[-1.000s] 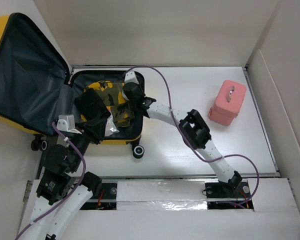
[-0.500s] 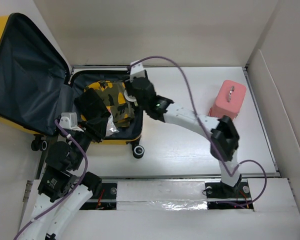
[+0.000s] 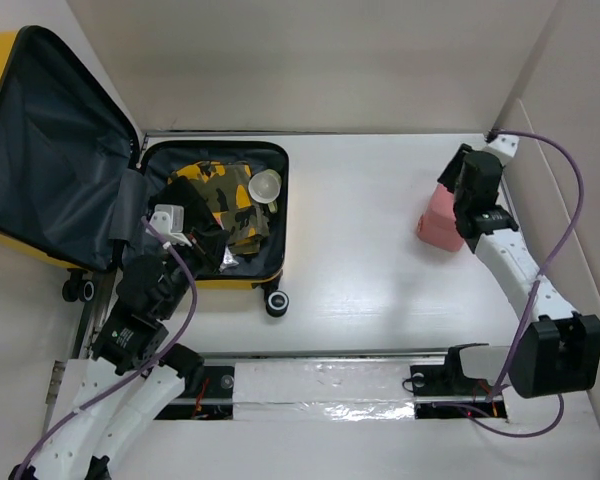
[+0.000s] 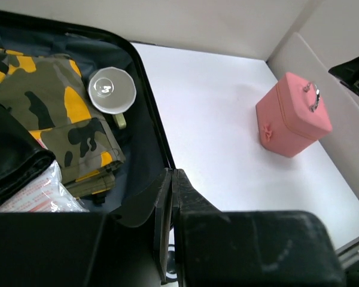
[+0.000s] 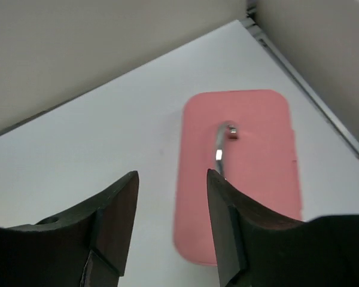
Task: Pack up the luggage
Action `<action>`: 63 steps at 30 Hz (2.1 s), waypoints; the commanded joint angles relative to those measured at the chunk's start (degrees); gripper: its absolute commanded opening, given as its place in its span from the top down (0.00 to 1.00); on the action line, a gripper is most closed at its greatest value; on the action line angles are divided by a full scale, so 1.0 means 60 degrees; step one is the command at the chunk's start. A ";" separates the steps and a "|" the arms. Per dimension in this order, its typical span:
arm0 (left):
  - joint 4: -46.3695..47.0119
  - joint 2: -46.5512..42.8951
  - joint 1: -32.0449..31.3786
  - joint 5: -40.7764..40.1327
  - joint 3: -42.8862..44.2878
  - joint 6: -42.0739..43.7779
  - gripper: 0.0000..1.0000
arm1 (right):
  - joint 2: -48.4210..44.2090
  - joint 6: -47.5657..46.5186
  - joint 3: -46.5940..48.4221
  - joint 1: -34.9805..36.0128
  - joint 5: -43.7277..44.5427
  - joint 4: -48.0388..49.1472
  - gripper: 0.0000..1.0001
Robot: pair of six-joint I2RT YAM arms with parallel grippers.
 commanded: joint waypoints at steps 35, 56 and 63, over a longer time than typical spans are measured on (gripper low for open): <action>0.0426 -0.0600 0.0013 0.0026 -0.0063 0.0145 0.76 | -0.0088 -0.1260 0.1248 0.1339 -0.0925 0.0761 1.00; 0.0411 -0.1715 0.0013 -0.1133 -0.0151 -0.0104 0.70 | 0.7482 0.0304 0.9936 0.7118 -0.3796 0.1840 1.00; 0.0426 -0.1701 0.0013 -0.1045 -0.0165 -0.0104 0.70 | 0.8583 0.1947 1.0699 0.7439 -0.4912 0.2502 1.00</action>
